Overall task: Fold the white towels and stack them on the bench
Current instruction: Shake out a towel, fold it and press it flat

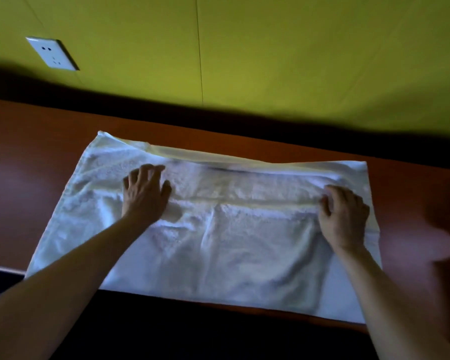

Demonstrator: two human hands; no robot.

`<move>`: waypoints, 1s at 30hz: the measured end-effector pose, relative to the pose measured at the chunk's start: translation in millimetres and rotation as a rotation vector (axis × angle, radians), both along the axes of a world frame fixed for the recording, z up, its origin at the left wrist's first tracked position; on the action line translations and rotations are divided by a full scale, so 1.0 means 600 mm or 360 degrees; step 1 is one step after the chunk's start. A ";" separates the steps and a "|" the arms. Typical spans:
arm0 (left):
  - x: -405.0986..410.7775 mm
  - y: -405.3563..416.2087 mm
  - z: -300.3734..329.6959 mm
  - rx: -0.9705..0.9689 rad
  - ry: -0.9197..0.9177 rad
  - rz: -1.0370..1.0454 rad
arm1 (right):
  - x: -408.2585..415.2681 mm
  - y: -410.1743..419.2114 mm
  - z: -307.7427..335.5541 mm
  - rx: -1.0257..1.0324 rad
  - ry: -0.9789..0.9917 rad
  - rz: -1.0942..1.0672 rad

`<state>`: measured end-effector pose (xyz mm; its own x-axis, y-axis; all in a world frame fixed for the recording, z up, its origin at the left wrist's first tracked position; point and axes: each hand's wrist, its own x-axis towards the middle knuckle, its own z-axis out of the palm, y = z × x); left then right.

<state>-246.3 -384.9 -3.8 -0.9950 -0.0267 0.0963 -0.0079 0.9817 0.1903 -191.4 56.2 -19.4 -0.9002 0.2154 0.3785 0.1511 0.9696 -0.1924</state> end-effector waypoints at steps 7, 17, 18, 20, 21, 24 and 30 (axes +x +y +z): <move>-0.127 0.010 -0.001 -0.0122 -0.0132 0.0103 | -0.120 0.017 0.009 0.0083 -0.0290 -0.0003; -0.118 0.079 0.006 -0.0095 -0.0212 0.0089 | -0.112 0.099 -0.011 0.0089 -0.0319 -0.0167; -0.101 0.104 0.005 -0.0059 -0.0165 -0.0012 | -0.105 0.107 -0.013 0.0099 -0.0290 -0.0142; -0.059 0.166 0.003 0.0012 -0.0071 -0.0271 | -0.098 0.120 -0.011 0.0085 -0.0201 -0.0146; -0.035 0.200 0.001 0.0041 -0.0020 -0.0405 | -0.095 0.124 -0.004 0.0066 -0.0159 -0.0189; 0.045 0.309 -0.001 0.0148 0.0133 -0.0721 | -0.096 0.151 0.014 -0.0076 -0.0286 -0.0276; 0.215 0.515 0.022 0.0242 0.0060 -0.1501 | -0.128 0.189 0.046 -0.0561 -0.0559 -0.0388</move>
<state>-117.1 -76.1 9.4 -0.6095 0.7695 0.1905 0.7825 0.5454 0.3005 -268.5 169.3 8.4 -0.8674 0.4929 -0.0680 0.4768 0.7845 -0.3965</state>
